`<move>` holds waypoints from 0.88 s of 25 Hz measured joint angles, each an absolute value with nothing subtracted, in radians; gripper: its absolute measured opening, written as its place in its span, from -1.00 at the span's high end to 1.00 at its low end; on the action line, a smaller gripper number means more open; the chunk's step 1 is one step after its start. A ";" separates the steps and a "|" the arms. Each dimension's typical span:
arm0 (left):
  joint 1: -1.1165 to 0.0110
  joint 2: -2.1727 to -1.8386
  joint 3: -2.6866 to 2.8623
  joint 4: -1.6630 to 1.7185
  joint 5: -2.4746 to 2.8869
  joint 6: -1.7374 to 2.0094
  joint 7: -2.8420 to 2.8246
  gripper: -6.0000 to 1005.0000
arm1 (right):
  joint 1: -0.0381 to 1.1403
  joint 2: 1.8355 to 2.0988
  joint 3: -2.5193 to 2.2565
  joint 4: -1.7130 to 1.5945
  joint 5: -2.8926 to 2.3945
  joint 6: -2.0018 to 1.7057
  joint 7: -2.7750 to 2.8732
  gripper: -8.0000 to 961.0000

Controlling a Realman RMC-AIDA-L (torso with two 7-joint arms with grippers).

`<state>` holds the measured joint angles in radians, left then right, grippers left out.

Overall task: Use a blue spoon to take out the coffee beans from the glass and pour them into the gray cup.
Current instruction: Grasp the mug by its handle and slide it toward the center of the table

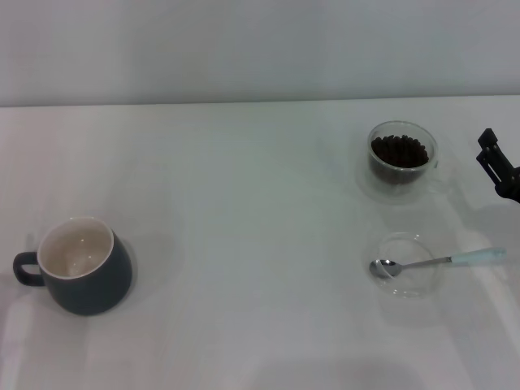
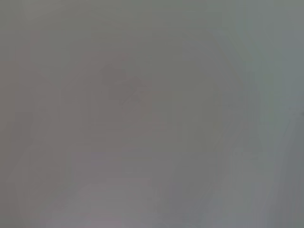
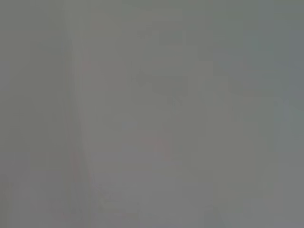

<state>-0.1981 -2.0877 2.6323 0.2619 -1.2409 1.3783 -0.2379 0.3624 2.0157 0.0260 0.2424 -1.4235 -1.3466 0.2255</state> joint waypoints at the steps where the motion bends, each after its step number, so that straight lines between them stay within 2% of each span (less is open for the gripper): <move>1: -0.198 -2.088 2.632 0.262 -1.241 1.378 -0.238 -0.74 | 0.362 2.016 0.026 0.242 -1.423 -1.347 0.225 -0.81; 13: -0.184 -2.083 2.673 0.252 -1.227 1.421 -0.241 -0.74 | 0.360 2.016 0.026 0.245 -1.423 -1.347 0.225 -0.81; 22: -0.029 -2.081 2.701 0.195 -1.175 1.607 -0.260 -0.74 | 0.369 2.016 0.026 0.194 -1.424 -1.329 0.271 -0.81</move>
